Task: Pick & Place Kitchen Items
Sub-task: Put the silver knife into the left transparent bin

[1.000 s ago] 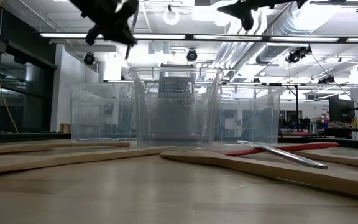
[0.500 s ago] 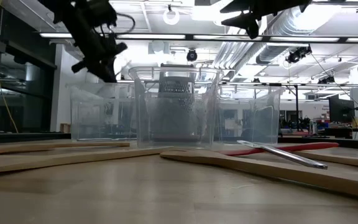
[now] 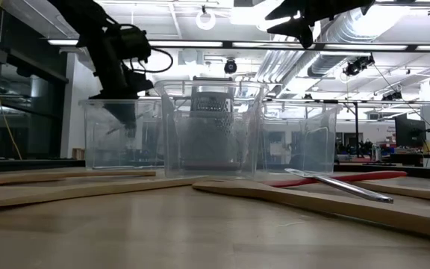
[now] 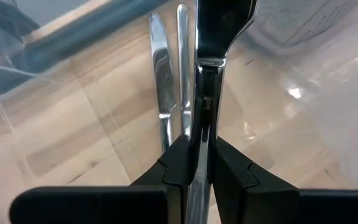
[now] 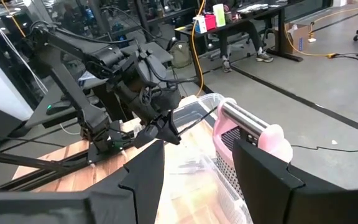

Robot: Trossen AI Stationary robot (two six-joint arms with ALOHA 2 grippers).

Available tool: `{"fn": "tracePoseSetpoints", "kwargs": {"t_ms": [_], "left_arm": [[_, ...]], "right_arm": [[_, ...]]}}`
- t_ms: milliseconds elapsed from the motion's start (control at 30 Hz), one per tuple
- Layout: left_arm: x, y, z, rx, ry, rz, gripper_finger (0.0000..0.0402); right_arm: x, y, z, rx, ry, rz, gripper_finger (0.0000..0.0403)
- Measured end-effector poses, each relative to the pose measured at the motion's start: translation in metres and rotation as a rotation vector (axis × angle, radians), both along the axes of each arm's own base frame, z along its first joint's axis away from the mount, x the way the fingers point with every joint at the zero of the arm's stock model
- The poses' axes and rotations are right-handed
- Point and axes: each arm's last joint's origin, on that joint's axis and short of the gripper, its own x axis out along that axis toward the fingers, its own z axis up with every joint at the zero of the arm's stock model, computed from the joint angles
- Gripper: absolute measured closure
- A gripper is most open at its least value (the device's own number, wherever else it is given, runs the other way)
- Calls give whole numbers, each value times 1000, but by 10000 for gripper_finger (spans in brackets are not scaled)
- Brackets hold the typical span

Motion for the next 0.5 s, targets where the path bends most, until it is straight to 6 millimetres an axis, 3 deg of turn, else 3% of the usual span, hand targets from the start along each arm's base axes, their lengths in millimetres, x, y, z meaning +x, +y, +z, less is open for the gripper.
{"fn": "tracePoseSetpoints", "kwargs": {"t_ms": [167,367,500], "left_arm": [[-1,-1,-3,-17,27,-5,358],[-1,-1,-3,-15,25,-5,299],[-1,-1,-3,-16,26,-5,287]], "right_arm": [[0,0,-2,12,16,0,220],[0,0,-3,21,30,0,220],[0,0,-4,21,30,0,220]]}}
